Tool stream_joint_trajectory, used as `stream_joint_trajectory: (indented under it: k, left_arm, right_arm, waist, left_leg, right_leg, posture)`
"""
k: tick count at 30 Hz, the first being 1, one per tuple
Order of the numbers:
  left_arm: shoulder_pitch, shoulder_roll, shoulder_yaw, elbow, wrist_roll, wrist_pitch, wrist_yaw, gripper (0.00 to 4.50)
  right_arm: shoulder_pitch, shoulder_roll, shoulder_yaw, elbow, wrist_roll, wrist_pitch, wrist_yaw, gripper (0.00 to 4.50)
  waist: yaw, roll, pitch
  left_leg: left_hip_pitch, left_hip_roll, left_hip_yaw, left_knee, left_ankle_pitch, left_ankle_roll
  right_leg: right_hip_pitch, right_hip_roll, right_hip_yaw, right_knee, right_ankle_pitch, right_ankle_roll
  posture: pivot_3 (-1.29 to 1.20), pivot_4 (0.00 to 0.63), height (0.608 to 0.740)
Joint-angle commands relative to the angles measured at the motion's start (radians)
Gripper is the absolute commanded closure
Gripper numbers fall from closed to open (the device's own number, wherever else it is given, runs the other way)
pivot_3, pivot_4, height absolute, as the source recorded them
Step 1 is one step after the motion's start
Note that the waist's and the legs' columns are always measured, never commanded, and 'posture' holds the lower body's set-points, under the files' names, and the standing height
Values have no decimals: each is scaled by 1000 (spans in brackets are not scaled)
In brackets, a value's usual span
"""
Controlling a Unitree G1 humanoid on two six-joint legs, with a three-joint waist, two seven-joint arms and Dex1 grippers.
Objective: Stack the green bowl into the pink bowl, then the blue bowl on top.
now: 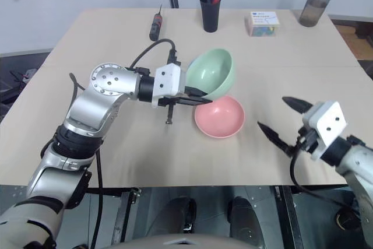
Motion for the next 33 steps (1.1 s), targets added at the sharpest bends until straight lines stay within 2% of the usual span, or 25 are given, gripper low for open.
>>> stream_joint_trajectory:
  k: [1,2,3,4,7,9,11,15,23,33]
  left_arm:
    - [-41,-15,-6,37,-17,-56,-64,4407]
    - [-43,-12,-13,41,-19,-67,-92,4407]
    - [-45,-8,-20,46,-19,-75,-115,3758]
    - [-48,-10,-23,50,-18,-84,-128,3548]
    - [-69,-21,-8,82,-5,-99,-121,2313]
    - [-107,-18,7,149,38,-103,-79,2313]
    - [-166,3,-12,281,160,-157,0,2313]
    - [-260,26,-70,543,345,-363,95,2313]
    - [-351,-66,-120,872,471,-604,154,2313]
    - [-465,-192,-172,1182,605,-715,259,2313]
  right_arm:
    - [57,0,-93,-72,29,-21,-2,0]
    - [60,-1,-98,-75,30,-23,-12,0]
    - [59,-2,-100,-79,34,-21,-21,0]
    - [57,-4,-97,-83,37,-19,-28,0]
    - [37,-13,-70,-88,32,-13,-49,0]
    - [15,-18,-43,-91,29,-11,-63,0]
    - [-9,-20,-11,-90,30,-8,-76,0]
    - [-63,-23,70,-67,3,-19,-95,0]
    - [-198,-37,212,32,-75,-61,-93,0]
    - [-237,-14,287,64,-135,-94,-120,0]
  waist:
    - [-1,0,0]
    - [-2,0,0]
    - [-4,0,0]
    - [-4,0,0]
    - [0,0,0]
    - [1,0,0]
    - [2,0,0]
    - [-2,0,0]
    - [6,-2,1]
    - [2,-2,1]
  left_leg:
    - [0,0,0,0,0,0]
    - [1,0,0,1,0,0]
    - [2,0,0,1,0,0]
    - [2,0,1,1,0,0]
    - [2,1,0,1,0,0]
    - [1,1,0,1,0,0]
    - [1,0,0,1,0,0]
    - [1,-2,-1,1,0,0]
    - [-3,-2,-2,1,2,-3]
    - [-3,-3,-2,1,1,-2]
  right_leg:
    - [1,0,0,0,0,0]
    - [1,0,0,0,0,0]
    - [1,0,1,0,0,0]
    - [1,1,1,0,0,0]
    - [1,2,0,0,0,0]
    - [1,1,0,0,0,0]
    - [1,1,0,0,0,0]
    - [0,2,0,0,0,0]
    - [-1,0,-2,-2,0,0]
    - [-1,1,-2,-2,0,1]
  posture:
    - [0,150,740]
    - [0,150,740]
    - [0,150,740]
    - [0,150,740]
    - [0,150,740]
    - [0,150,740]
    - [0,150,740]
    - [0,150,740]
    - [0,150,740]
    - [0,150,740]
